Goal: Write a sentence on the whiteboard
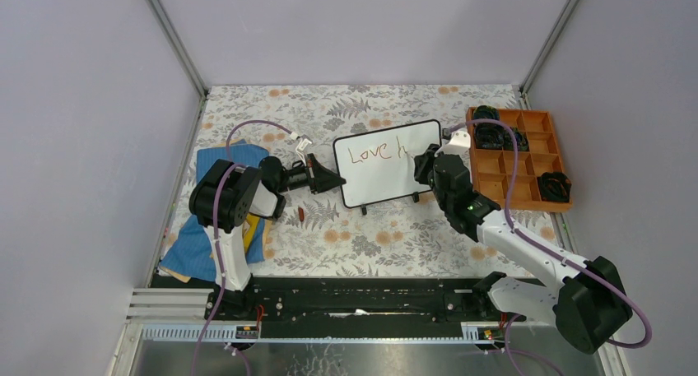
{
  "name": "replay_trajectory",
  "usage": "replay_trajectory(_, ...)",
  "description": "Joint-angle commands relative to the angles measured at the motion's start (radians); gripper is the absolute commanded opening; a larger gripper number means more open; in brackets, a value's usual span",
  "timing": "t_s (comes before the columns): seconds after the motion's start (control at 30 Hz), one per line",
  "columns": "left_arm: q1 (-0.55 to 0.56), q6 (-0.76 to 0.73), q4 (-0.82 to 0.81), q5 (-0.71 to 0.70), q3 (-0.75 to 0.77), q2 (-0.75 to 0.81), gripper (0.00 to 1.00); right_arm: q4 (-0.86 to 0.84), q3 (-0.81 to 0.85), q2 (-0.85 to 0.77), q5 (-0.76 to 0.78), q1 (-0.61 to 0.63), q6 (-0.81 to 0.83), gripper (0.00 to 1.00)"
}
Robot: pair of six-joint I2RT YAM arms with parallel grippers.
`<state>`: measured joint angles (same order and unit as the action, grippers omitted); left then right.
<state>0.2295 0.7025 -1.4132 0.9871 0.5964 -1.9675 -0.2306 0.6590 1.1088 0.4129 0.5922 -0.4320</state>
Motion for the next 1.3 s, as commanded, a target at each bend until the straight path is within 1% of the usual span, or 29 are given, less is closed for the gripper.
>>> replay_trajectory(0.0,0.011,-0.018,0.056,0.004,0.001,0.008,0.0,-0.029,0.042,-0.002,0.084,-0.015,0.001,0.0)
replay_trajectory(0.33,0.014,-0.021,0.057,0.004,0.0,0.011,0.0,-0.022,0.067,0.007,0.102,-0.018,0.008,0.0)
replay_trajectory(0.57,0.014,-0.02,0.057,0.004,0.0,0.01,0.0,-0.033,0.082,0.019,0.064,-0.018,0.016,0.0)
replay_trajectory(0.9,0.014,-0.021,0.058,0.004,0.0,0.009,0.0,-0.036,0.066,0.029,-0.004,-0.018,0.016,0.0)
replay_trajectory(1.27,0.014,-0.024,0.065,0.002,0.001,0.009,0.0,0.01,0.034,0.024,-0.004,-0.017,-0.005,0.0)
